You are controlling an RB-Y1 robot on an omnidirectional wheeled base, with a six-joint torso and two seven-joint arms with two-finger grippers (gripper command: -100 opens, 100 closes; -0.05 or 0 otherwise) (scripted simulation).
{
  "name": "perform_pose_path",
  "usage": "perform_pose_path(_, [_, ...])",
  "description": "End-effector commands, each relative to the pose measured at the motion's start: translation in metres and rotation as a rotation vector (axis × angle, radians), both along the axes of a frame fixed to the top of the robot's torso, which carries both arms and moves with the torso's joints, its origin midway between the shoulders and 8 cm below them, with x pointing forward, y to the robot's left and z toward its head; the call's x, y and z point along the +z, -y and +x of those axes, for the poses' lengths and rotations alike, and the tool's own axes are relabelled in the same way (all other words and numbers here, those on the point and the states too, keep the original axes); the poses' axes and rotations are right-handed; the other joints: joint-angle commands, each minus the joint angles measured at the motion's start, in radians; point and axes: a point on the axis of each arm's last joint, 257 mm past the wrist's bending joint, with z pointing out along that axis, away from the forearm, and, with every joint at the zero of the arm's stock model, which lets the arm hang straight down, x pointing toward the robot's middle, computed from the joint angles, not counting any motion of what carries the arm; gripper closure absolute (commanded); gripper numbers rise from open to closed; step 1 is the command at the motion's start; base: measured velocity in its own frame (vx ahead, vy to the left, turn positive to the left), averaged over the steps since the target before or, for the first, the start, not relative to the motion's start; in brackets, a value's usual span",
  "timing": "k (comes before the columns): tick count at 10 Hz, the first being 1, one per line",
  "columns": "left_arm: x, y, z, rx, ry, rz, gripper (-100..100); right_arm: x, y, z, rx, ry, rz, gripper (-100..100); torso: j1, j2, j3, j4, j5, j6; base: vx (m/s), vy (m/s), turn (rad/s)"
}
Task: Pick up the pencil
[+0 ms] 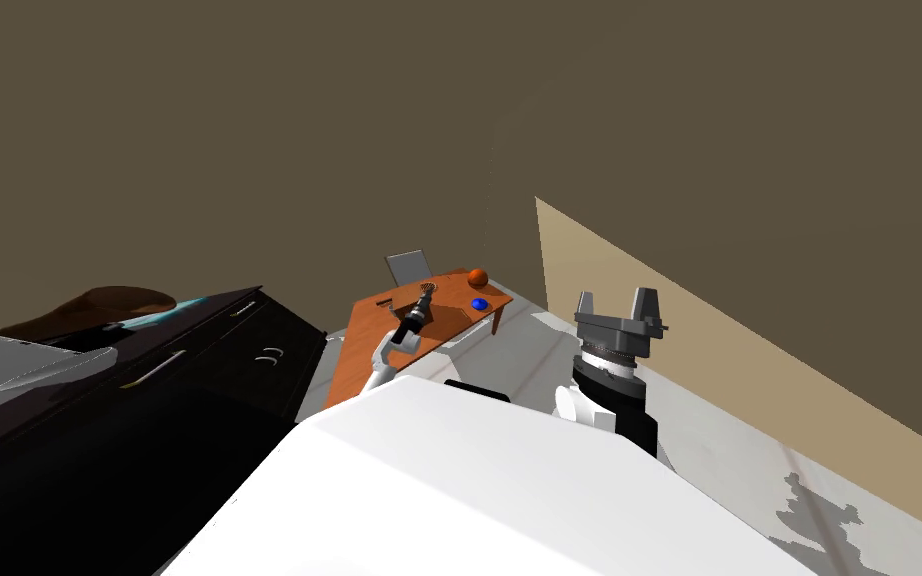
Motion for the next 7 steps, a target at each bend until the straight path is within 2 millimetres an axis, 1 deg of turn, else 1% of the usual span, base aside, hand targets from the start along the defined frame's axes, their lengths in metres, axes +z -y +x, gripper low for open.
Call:
perform_pose_path(1, [-0.017,-0.006,0.012,0.008,-0.059,0.019,-100,0.000,0.000,0.000,0.000,0.000,0.000,0,0.000,0.000,0.000,0.000,0.000,0.000,0.018,-0.029,-0.105])
perform_pose_path(2, [-0.025,-0.008,0.012,0.013,-0.080,0.018,-100,0.000,0.000,0.000,0.000,0.000,0.000,0,0.000,0.000,0.000,0.000,0.000,0.000,0.017,-0.024,-0.072])
perform_pose_path(3, [-0.037,-0.013,0.021,0.018,-0.122,0.034,-100,0.000,0.000,0.000,0.000,0.000,0.000,0,0.000,0.000,0.000,0.000,0.000,0.000,0.025,-0.027,-0.119])
perform_pose_path(4, [-0.046,-0.015,0.021,0.024,-0.147,0.033,-100,0.000,0.000,0.000,0.000,0.000,0.000,0,0.000,-0.001,0.000,0.000,0.000,0.000,0.020,-0.020,-0.065])
perform_pose_path(5, [-0.054,-0.020,0.030,0.027,-0.186,0.048,-100,0.000,0.000,0.000,0.000,0.000,0.000,0,0.000,0.000,0.000,0.000,0.000,0.000,0.028,-0.020,-0.134])
perform_pose_path(6, [-0.067,-0.024,0.029,0.035,-0.216,0.047,-100,0.000,0.000,0.000,0.000,0.000,0.000,0,0.000,-0.001,0.000,0.000,0.000,0.000,0.025,-0.016,-0.069])
perform_pose_path(7, [-0.074,-0.028,0.037,0.038,-0.257,0.062,-100,0.000,0.000,0.000,0.000,0.000,0.000,0,0.000,-0.001,0.000,0.000,0.000,0.000,0.035,-0.029,-0.127])
